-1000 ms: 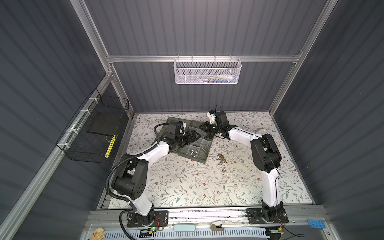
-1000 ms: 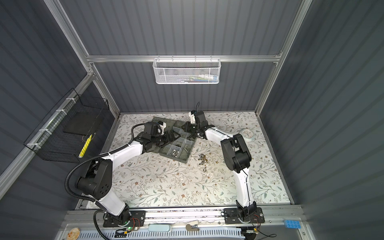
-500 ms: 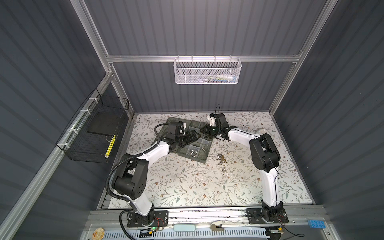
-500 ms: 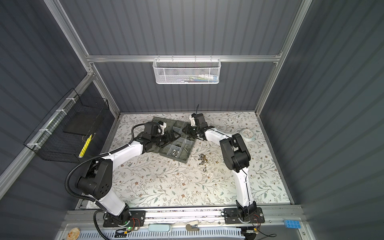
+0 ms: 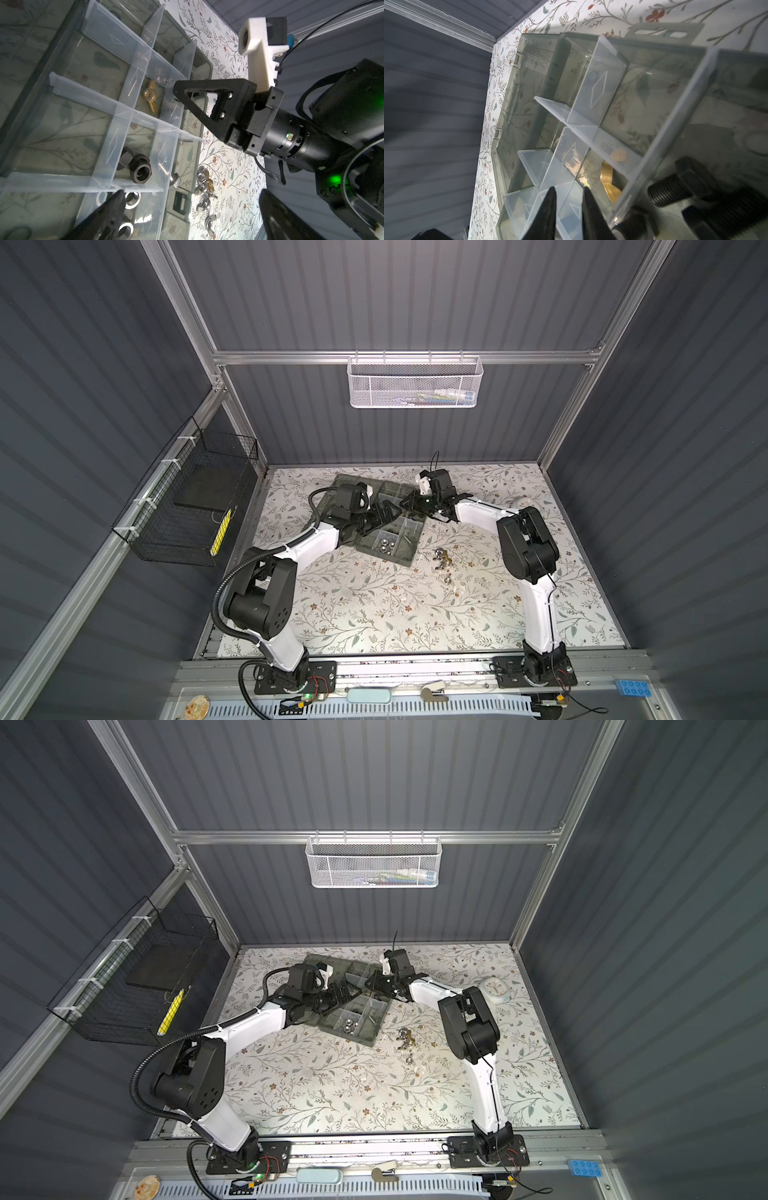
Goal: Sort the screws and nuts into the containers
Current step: 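Lower the brass wing nut into a box compartment and open the right gripper, then withdraw the open right gripper from the box back over the pile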
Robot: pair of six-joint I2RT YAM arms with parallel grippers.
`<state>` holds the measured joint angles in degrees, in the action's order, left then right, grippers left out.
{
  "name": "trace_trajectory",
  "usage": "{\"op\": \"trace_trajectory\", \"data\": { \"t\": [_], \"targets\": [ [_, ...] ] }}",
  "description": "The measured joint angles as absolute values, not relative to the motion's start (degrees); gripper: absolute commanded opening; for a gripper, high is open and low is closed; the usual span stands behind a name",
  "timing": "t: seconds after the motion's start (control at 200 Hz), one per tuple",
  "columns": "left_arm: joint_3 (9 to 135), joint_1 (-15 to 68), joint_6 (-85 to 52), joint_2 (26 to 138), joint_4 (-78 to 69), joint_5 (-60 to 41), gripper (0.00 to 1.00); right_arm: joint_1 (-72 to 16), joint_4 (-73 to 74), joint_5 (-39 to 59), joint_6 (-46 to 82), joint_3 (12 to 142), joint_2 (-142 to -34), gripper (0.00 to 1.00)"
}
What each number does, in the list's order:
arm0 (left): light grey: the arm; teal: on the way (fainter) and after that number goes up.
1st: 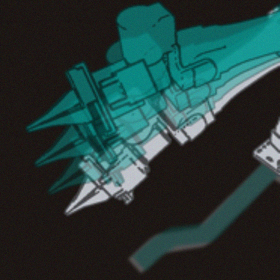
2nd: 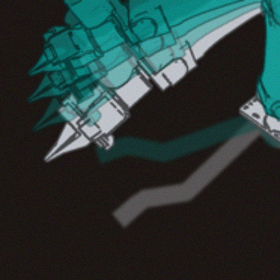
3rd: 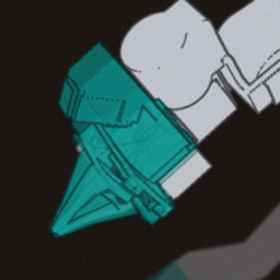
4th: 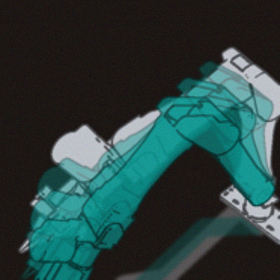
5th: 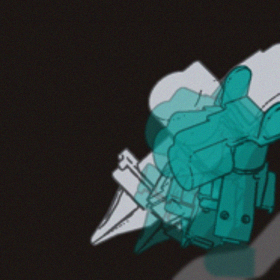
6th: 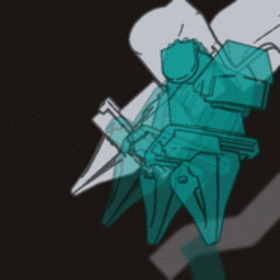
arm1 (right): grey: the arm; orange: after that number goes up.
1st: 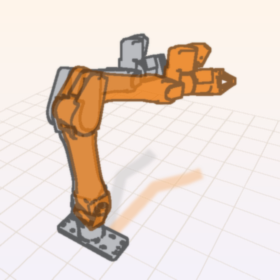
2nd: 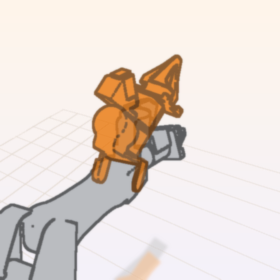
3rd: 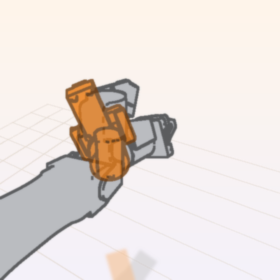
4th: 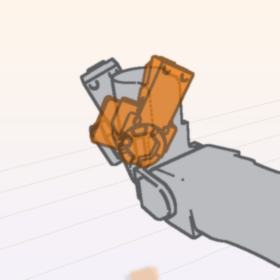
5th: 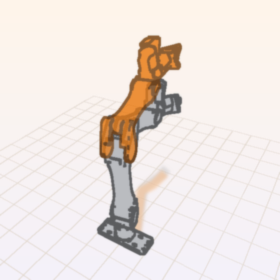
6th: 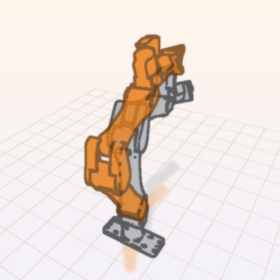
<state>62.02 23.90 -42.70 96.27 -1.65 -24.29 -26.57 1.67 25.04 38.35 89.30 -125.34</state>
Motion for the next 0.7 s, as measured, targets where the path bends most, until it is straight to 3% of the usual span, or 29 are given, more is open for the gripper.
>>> {"op": "trace_trajectory", "data": {
  "t": [0.325, 0.7],
  "targets": [
    [61.73, 23.99, -42.63, 96.23, -2.68, -24.95, 1.00, -26.61, 4.75, 24.40, 37.17, 85.21, -122.85, 0.42],
    [61.76, 27.44, -40.05, 93.45, -2.63, -24.86, 1.00, -24.01, 7.01, 20.21, 36.07, 70.28, -105.25, 0.60]
  ]
}}
